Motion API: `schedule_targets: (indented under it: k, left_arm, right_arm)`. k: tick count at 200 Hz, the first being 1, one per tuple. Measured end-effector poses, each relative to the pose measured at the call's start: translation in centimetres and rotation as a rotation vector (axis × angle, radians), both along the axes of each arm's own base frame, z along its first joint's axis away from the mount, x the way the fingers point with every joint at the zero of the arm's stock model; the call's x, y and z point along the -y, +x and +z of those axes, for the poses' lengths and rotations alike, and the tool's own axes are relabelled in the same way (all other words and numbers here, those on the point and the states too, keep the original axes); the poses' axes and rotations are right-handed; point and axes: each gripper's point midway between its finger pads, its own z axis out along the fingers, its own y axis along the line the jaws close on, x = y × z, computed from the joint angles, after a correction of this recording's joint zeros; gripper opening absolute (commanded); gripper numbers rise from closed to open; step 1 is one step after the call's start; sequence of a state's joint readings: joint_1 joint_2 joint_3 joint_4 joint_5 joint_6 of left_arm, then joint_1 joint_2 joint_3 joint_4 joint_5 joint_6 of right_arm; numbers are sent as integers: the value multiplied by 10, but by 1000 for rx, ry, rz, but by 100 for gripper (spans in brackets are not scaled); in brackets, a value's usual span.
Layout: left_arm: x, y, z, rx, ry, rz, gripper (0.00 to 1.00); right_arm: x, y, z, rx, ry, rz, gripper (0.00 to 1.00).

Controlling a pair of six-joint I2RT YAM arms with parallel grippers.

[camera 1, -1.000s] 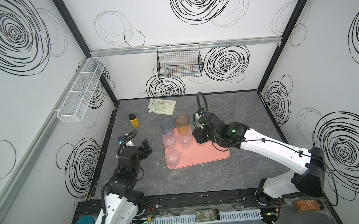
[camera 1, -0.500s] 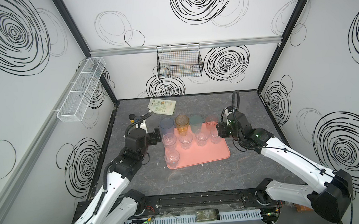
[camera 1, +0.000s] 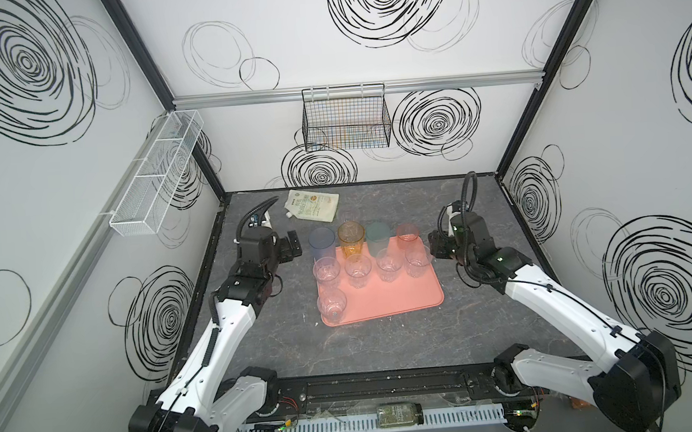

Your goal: Place the glasses into the tray

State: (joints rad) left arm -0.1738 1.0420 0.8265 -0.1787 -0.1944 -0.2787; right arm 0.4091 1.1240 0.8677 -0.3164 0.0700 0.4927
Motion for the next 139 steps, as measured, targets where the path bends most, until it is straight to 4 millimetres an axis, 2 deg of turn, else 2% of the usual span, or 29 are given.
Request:
schedule_targets:
  k: [56,79,112,139]
  left_arm:
    - [2,6,-16,-5,-10,1,100]
    - [3,9,-24,-17,-25,7,100]
    - [0,3,-42,-41,-48,54,99]
    - [-4,-13,-63,-64,-66,115,98]
  right_arm:
    - [29,2,-19,-40,10,-54,57]
    - [39,5,-19,-40,18,-74,57]
    - [37,8,-19,-38,36,-64,57]
    - [31,12,-27,-54,61,-53,57]
